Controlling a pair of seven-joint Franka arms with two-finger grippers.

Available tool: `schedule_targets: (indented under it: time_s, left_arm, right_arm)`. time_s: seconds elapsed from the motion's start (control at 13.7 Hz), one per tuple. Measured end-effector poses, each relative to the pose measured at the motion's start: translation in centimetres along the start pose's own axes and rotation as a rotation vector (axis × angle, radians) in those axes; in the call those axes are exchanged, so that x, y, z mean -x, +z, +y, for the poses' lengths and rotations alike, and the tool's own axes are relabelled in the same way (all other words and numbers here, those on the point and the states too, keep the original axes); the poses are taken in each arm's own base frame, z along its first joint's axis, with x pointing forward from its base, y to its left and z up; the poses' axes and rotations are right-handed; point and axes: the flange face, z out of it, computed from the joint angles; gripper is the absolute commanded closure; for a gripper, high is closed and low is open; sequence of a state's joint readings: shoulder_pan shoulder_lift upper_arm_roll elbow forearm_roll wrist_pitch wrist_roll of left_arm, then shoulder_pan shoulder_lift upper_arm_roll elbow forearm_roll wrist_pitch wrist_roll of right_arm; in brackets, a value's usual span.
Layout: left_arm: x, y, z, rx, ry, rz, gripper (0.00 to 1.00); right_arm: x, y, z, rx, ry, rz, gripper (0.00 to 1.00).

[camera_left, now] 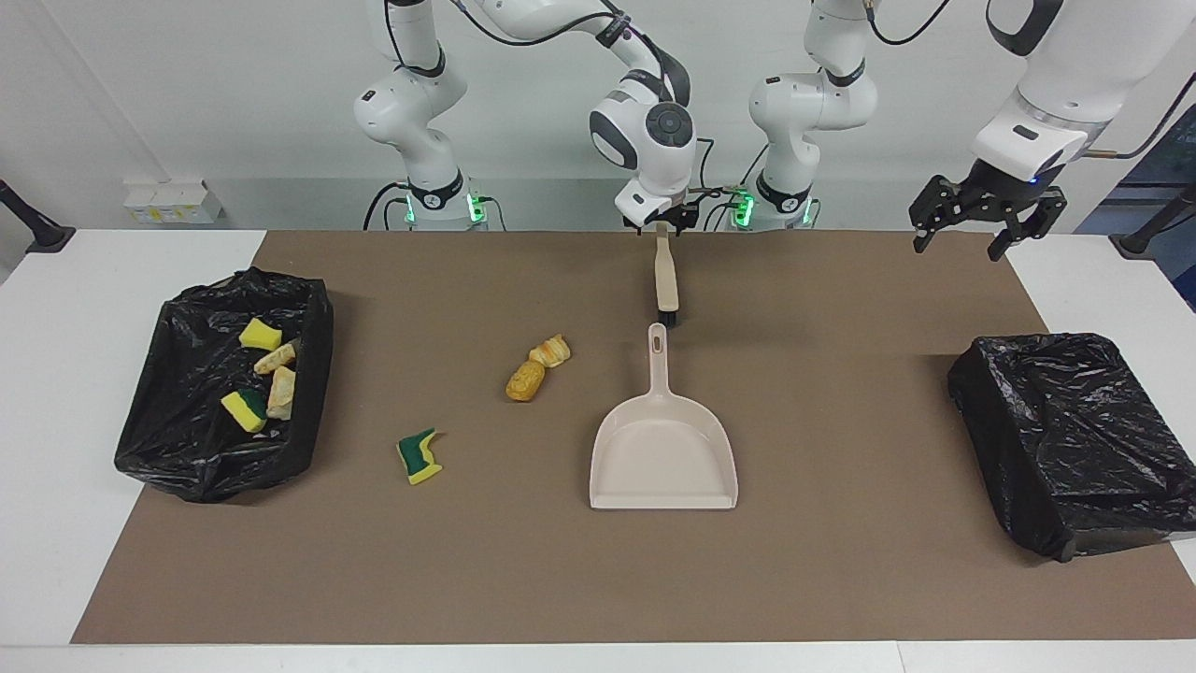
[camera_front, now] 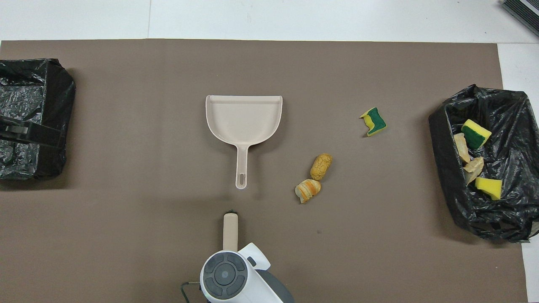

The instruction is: Sweep and dump trash in bin

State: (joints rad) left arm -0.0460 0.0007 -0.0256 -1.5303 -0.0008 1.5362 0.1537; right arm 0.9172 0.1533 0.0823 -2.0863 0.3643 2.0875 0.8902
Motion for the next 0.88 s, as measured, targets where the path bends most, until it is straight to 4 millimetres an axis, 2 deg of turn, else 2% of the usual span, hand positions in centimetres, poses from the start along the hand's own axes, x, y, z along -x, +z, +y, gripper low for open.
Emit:
schedule_targets:
  time_s: [0.15, 0.22, 0.29, 0.36, 0.44, 0.88]
  left_arm:
    - [0.0, 0.1, 0.1, 0.0, 0.002, -0.001, 0.0]
    - [0.0, 0.1, 0.1, 0.0, 0.003, -0.002, 0.0]
    - [0.0, 0.1, 0.2, 0.0, 0.004, -0.003, 0.0]
    - [0.0, 0.2, 0.3, 0.001, 0.005, -0.005, 0.0]
    - [-0.1, 0.3, 0.4, 0.001, 0.007, -0.007, 0.0]
    - [-0.1, 1.3, 2.2, 0.004, 0.039, -0.027, 0.0]
  right_arm:
    - [0.5, 0.3, -0.2, 0.0, -0.003, -0.007, 0.37]
    - [0.9, 0.5, -0.3, 0.002, -0.004, -0.006, 0.45]
    - [1.3, 0.7, -0.6, 0.001, -0.005, -0.003, 0.63]
    - [1.7, 0.9, -0.7, 0.003, -0.006, -0.002, 0.87]
    - [2.0, 1.1, -0.8, 0.006, -0.009, -0.002, 1.0]
    - [1.6, 0.7, -0.8, -0.002, -0.002, 0.003, 1.0]
